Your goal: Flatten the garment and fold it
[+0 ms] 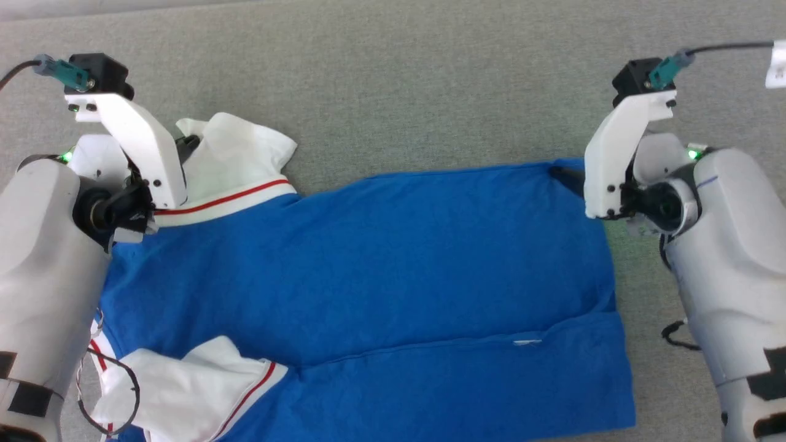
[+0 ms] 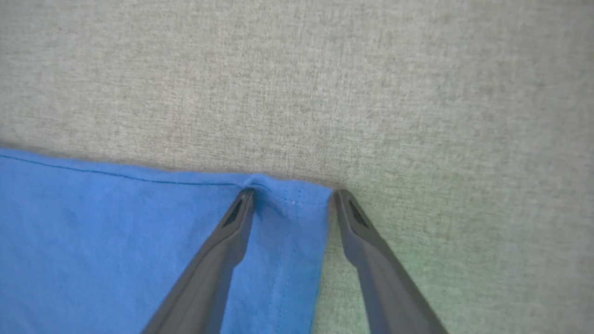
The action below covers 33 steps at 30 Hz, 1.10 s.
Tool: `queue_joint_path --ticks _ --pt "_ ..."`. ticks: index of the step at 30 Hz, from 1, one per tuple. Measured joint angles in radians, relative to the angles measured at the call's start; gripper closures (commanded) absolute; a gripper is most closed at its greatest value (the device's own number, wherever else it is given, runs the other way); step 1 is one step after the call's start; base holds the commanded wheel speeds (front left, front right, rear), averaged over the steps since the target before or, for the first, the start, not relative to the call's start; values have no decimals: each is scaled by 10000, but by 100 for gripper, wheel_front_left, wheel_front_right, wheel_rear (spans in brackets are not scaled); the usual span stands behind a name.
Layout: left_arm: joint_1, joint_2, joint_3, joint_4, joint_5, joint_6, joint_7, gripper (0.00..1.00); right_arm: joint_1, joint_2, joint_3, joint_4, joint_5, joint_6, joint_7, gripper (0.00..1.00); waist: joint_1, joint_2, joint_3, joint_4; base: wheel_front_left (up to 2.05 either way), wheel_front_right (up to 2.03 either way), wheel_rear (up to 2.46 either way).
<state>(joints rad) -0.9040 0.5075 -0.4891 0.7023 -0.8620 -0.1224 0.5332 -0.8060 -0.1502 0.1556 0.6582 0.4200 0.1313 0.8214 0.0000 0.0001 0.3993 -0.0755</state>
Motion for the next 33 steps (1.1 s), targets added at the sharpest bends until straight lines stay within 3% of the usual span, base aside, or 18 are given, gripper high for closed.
queue_joint_path --ticks 1,2,7,15,20,25,33 --pt "0 -4 -21 0 -4 0 -46 100 -101 -10 2 107 -38 0 178 91 -1 0 21 23 0 0 0" --pt "0 -6 -42 0 -15 0 -67 100 -179 -21 0 182 -56 0 311 100 -1 0 37 43 0 0 0" --pt "-6 12 -125 8 -111 -4 -274 100 -289 8 94 334 -48 -2 389 100 0 0 27 51 0 0 0" --pt "195 267 63 -205 -305 -12 -1569 100 468 -134 280 -393 58 2 -2589 100 2 0 -517 61 0 0 0" --pt "1487 539 378 -853 -531 25 -2566 100 1687 -391 58 -1279 399 2 -3852 100 1 0 -1220 132 0 0 0" --pt "3671 855 848 -2119 -884 640 -3423 100 3682 -564 -115 -2249 855 2 -4209 100 -1 0 -2030 251 0 0 0" --pt "7790 1266 1310 -4984 -1377 2207 -4034 100 6023 -598 -489 -3139 1145 2 -4679 100 -3 0 -3111 440 0 0 0"
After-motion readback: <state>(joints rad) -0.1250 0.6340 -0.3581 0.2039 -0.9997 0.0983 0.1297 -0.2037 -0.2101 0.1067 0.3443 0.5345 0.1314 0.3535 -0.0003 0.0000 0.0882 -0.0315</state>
